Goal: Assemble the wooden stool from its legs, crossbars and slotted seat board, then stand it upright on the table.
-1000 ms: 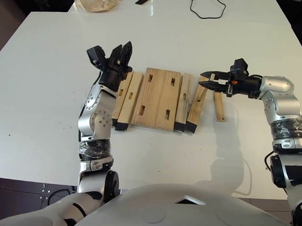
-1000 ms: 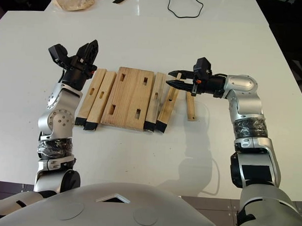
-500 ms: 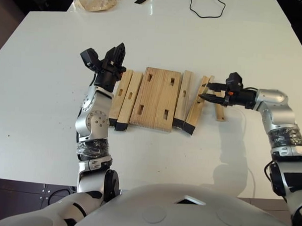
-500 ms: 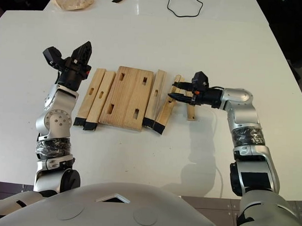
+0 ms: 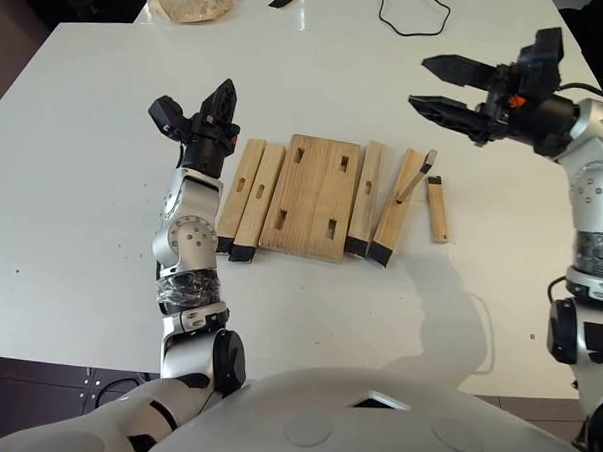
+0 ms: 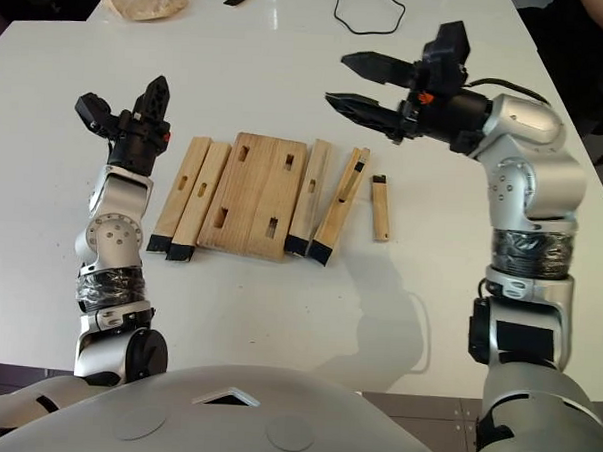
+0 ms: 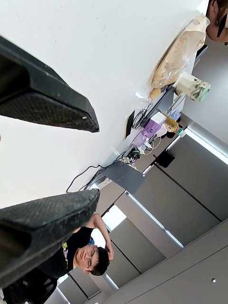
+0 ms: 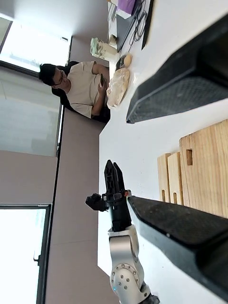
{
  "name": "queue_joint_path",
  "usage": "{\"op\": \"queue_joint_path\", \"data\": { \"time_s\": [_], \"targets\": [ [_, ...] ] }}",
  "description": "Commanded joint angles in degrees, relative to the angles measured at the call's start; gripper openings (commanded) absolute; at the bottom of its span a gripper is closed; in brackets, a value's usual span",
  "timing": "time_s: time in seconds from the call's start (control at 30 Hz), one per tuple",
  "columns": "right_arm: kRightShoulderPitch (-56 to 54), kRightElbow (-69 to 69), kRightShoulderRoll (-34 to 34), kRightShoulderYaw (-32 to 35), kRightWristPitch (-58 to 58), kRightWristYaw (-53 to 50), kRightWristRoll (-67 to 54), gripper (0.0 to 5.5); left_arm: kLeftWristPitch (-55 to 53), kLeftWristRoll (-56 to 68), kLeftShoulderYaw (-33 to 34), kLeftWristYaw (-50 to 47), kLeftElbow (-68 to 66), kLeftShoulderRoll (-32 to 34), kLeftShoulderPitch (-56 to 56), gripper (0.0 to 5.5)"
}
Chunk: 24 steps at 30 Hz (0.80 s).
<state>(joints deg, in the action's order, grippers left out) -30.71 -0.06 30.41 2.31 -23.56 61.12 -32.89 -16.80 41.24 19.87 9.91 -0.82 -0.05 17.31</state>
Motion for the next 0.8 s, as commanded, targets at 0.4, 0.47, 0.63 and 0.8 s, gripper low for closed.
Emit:
{"op": "queue_joint_path", "data": {
  "time_s": [0.4, 0.47, 0.63, 0.8],
  "targets": [
    [1.8, 2.2, -6.2, 1.6, 1.4, -9.5, 2.3, 2.81, 0.0, -1.2, -1.2, 0.3, -3.4, 0.4, 1.7, 2.21],
    [3.5, 3.1, -6.3, -0.3, 2.0, -9.4, 4.2, 2.81, 0.0, -1.3, -1.3, 0.4, -3.4, 0.4, 1.4, 2.21],
    [7.7, 10.2, -7.7, -4.9, 7.1, -10.4, 11.0, 2.81, -0.1, -1.6, -1.5, 0.6, -3.8, 0.3, 1.2, 2.21],
    [6.5, 5.3, -7.5, -2.2, 6.6, -11.4, 7.8, 2.81, -0.4, -1.2, -1.0, 0.4, -3.3, 0.6, 0.7, 2.21]
  ]
}}
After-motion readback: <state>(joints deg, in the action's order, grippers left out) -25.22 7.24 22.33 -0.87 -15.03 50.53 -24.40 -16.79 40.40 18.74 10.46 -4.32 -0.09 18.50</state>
